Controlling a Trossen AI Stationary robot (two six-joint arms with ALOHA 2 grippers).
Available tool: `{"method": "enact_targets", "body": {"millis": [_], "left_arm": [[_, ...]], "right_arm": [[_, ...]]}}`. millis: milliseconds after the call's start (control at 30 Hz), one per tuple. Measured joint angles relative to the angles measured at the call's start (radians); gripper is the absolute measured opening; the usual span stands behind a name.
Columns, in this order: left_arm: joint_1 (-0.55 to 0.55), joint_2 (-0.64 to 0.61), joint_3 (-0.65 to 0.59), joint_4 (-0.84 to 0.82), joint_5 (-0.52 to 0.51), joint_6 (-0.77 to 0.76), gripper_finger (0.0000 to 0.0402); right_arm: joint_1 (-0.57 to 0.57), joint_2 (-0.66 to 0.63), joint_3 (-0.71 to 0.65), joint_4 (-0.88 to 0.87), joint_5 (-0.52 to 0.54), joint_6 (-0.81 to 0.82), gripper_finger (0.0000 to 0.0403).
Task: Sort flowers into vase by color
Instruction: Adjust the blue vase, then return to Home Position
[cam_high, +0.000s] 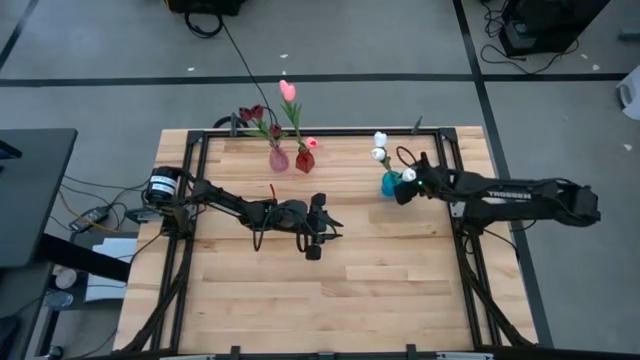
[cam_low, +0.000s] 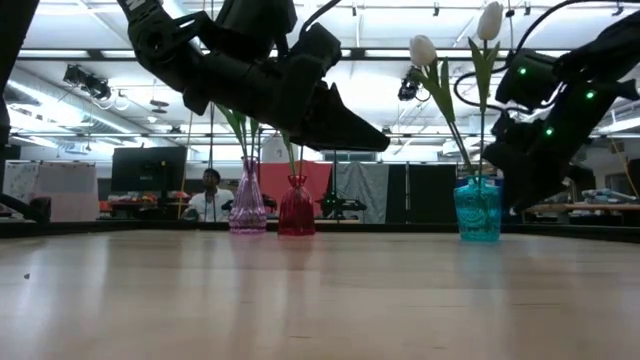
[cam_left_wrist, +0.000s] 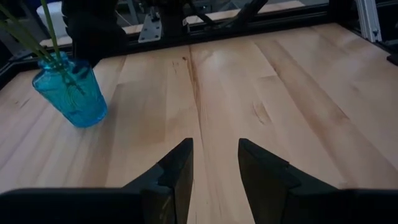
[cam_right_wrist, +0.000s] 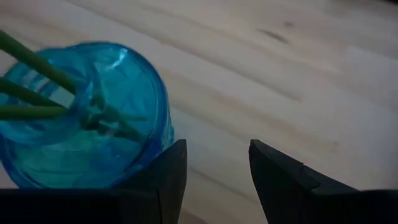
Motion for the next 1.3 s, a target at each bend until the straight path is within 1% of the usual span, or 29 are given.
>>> {"method": "enact_targets", "body": {"millis": [200,400,733,867,933,1033,1133,1300], "left_arm": [[0.0,0.0,0.0,-0.029,-0.005,-0.005,0.0133],[0.0,0.0,0.0,-0.099,-0.007,-0.029,0.0133],[0.0,-0.003,0.0,-0.143,-0.009,-0.045,0.0133],[0.001,-0.046,-0.001,-0.165,-0.009,-0.035,0.0133],[0.001,-0.096,-0.015,-0.182,-0.012,-0.019,0.0133],[0.01,-0.191,-0.076,-0.181,-0.019,-0.016,0.0133],[0.033,-0.301,-0.18,-0.155,-0.033,-0.025,0.0133],[0.065,-0.477,-0.389,-0.024,-0.035,-0.097,0.0133]], "right_arm": [[0.017,0.096,0.0,0.105,-0.029,0.003,0.0182],[0.031,0.203,0.0,0.273,-0.052,-0.014,0.0182],[0.031,0.407,0.0,0.569,-0.152,-0.048,0.0182],[0.032,0.44,0.0,0.621,-0.198,-0.08,0.0182],[0.032,0.422,0.0,0.607,-0.209,-0.099,0.0182],[0.029,0.352,0.0,0.578,-0.212,-0.12,0.0182],[0.021,0.243,0.0,0.522,-0.209,-0.141,0.0182],[0.021,0.023,0.0,0.392,-0.146,-0.157,0.0182]]}}
